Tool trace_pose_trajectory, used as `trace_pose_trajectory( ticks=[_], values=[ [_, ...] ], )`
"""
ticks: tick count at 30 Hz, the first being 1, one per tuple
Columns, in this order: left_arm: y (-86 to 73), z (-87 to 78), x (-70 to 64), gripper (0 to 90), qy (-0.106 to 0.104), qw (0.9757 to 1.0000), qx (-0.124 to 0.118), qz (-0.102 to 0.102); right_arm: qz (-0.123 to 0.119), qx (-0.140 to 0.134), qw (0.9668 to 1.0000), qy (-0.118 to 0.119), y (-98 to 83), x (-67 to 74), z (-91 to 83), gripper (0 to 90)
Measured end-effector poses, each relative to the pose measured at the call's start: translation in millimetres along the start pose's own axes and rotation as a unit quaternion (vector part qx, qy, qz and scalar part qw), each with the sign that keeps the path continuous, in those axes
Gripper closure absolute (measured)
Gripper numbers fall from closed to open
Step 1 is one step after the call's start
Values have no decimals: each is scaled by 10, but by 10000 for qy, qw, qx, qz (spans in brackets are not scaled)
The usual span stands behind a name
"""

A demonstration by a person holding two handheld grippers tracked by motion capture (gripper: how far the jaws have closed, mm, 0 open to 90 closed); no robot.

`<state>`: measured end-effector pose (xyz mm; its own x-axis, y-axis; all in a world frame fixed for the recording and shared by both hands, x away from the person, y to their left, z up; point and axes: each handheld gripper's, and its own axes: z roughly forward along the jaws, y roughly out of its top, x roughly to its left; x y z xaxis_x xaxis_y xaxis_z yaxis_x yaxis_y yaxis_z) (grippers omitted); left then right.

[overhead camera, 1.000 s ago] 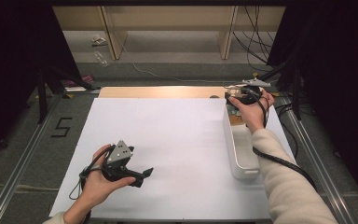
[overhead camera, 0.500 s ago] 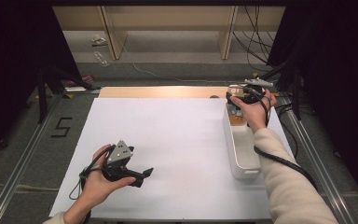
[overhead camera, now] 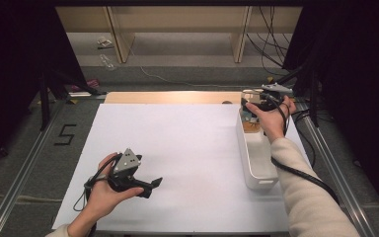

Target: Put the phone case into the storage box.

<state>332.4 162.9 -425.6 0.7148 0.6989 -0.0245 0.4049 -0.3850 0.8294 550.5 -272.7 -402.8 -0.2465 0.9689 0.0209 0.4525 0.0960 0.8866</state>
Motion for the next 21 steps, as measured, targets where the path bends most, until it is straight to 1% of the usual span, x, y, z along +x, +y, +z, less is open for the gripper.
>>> trace_pose_trajectory(
  ticks=[1, 6, 14, 21],
  values=[
    [0, 0, 1, 0, -1, 10000, 4, 4, -5, -11, 10000, -40, 0, 4, -11, 15],
    [-2, 3, 2, 0, -1, 10000, 5, -2, -45, -33, 10000, 1, -11, 26, -58, 14],
    [-3, 3, 6, 0, 31, 10000, 27, -13, 1, 22, 10000, 9, -64, 31, -136, 12],
    [-3, 3, 4, 0, 30, 10000, 39, -10, 6, 9, 10000, 48, -96, 46, -211, 13]
  ],
)
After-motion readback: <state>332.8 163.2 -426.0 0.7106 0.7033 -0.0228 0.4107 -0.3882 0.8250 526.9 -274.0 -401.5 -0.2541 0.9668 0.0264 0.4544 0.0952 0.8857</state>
